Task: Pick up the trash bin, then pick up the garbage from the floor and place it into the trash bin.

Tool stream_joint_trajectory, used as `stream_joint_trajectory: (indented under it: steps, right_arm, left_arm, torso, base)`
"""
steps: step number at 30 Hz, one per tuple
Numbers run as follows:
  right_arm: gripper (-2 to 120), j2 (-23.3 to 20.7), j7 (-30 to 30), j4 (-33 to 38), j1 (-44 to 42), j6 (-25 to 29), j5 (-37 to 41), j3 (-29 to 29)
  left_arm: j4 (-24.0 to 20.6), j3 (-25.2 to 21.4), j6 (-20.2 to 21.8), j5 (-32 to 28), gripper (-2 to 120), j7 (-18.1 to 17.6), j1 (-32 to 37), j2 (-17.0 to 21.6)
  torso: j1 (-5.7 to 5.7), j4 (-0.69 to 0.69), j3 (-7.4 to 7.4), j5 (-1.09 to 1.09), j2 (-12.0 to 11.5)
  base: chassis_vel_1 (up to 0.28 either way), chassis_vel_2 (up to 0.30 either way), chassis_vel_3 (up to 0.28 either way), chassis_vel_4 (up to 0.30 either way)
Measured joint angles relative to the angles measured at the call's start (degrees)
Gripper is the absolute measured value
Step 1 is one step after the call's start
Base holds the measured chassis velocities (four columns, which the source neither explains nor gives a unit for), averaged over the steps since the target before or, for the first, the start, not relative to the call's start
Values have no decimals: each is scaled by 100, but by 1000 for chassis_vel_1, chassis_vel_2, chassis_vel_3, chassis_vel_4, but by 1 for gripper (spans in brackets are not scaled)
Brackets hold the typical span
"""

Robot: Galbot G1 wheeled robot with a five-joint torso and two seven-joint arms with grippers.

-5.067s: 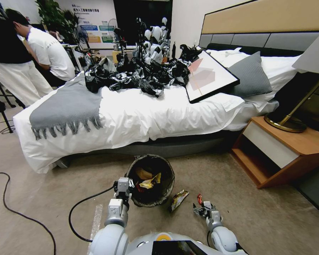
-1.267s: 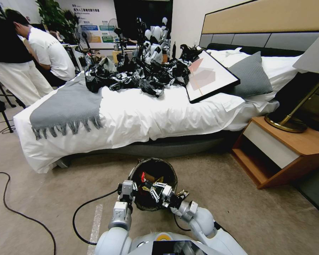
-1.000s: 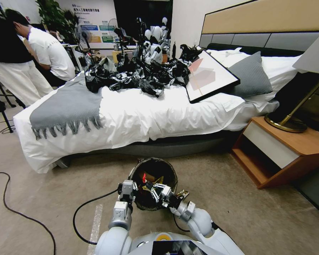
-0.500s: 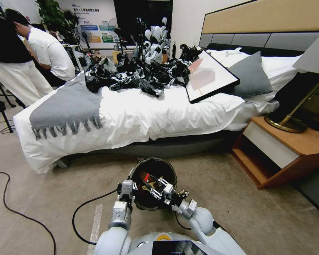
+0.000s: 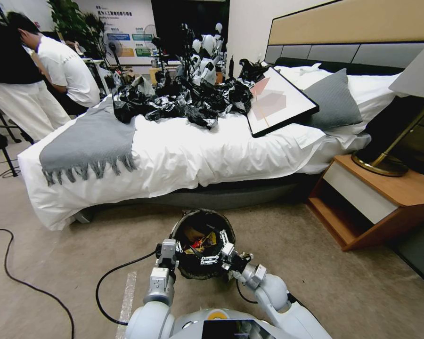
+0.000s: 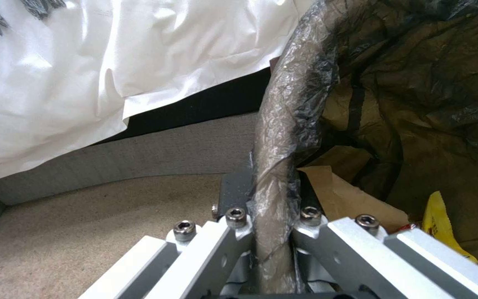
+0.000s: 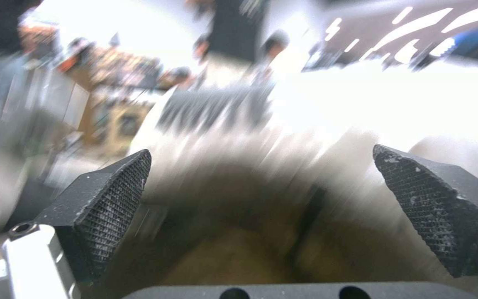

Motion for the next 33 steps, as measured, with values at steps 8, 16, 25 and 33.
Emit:
stream_joint_trajectory:
  steps: [8,16,25,33]
  right_arm:
    - [100,211,866,1054,-301,32,82,566]
    - [100,362,1726,1329,-668,-326,-83,1187]
    - [100,339,2726,1281,-1157,-812,-360,1543]
    - [100,401,2931,1014,-1154,-988,-384,1507]
  left_arm:
    - [34,-6,0,-45,0,-1,-16,15]
    - [9,-57,0,-110,0,-5,-15,49]
    - [-16,-97,-1,-173,0,-14,-21,75]
    - [-66,-138,1,-195,0,-16,-21,67]
  torso:
    - [0,1,0,0,0]
    - [0,1,0,0,0]
    - [0,0,0,0,0]
    - [0,1,0,0,0]
  base:
    - [0,0,0,0]
    - [0,0,0,0]
    - [0,0,0,0]
    - [0,0,0,0]
